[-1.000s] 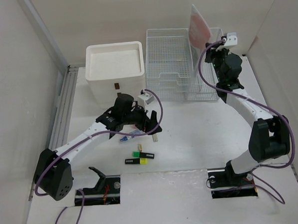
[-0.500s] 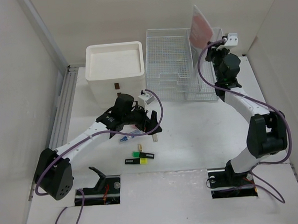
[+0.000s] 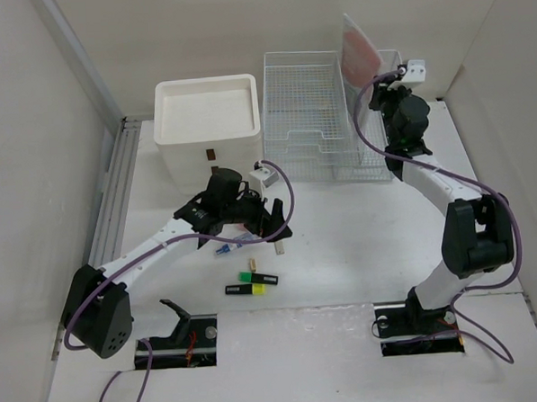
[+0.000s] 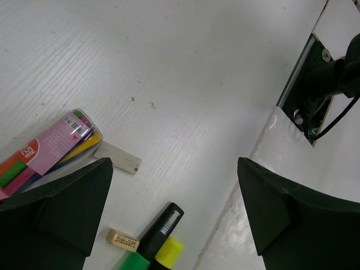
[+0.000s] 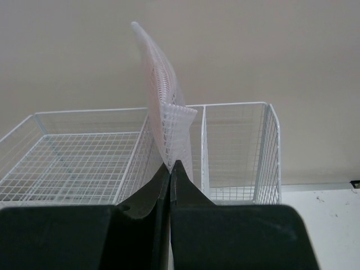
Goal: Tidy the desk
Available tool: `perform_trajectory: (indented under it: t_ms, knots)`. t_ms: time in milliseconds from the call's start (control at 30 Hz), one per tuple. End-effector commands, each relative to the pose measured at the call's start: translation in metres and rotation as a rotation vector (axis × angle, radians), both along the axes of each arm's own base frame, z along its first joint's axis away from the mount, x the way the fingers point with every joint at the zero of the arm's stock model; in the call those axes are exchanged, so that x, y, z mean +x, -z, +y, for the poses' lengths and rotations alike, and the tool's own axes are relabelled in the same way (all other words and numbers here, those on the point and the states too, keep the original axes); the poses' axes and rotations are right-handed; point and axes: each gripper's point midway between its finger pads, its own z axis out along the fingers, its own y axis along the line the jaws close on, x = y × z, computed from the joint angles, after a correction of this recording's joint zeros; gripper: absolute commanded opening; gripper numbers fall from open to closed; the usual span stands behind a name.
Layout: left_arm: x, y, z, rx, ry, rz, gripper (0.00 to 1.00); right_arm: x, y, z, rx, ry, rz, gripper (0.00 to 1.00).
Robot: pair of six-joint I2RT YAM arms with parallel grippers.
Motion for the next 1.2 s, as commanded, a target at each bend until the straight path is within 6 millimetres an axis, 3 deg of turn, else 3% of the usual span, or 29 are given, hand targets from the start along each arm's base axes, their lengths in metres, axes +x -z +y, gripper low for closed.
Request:
perform_trajectory:
  t_ms: [0, 233, 633, 733, 767, 900, 967, 1067, 1100, 1167]
  knots:
    - [0.001, -0.009, -0.006, -0.025, 0.024, -0.026, 0.91, -0.003, -0.058, -0.001, 0.005, -0.007, -0.158, 0.00]
    - [0.001, -0.009, -0.006, -0.025, 0.024, -0.026, 0.91, -0.001, -0.064, -0.009, -0.028, -0.045, -0.164, 0.00]
    - [0.001, -0.009, -0.006, -0.025, 0.024, -0.026, 0.91, -0.005, 0.005, 0.005, -0.043, -0.128, -0.006, 0.00]
    - [0.000, -0.012, -0.006, -0.031, 0.024, -0.033, 0.91, -0.007, 0.019, 0.008, -0.049, -0.148, 0.025, 0.14]
    - [0.000, -0.012, -0.006, -0.031, 0.024, -0.033, 0.91, -0.007, 0.023, 0.010, -0.052, -0.160, 0.039, 0.33]
    - [-0.001, -0.010, -0.005, -0.025, 0.024, -0.026, 0.91, -0.011, 0.017, 0.012, -0.045, -0.172, 0.038, 0.77]
    - [-0.001, -0.013, -0.005, -0.031, 0.024, -0.033, 0.91, -0.017, 0.011, 0.011, -0.045, -0.171, 0.025, 0.85]
    - [-0.002, -0.017, -0.004, -0.037, 0.024, -0.042, 0.91, -0.034, -0.004, 0.011, -0.047, -0.179, -0.006, 0.86]
    - [-0.001, -0.019, -0.003, -0.038, 0.017, -0.053, 0.91, -0.047, -0.021, 0.010, -0.047, -0.179, -0.038, 0.86]
    - [-0.001, -0.023, -0.003, -0.044, 0.017, -0.061, 0.90, -0.063, -0.036, 0.009, -0.047, -0.178, -0.066, 0.90]
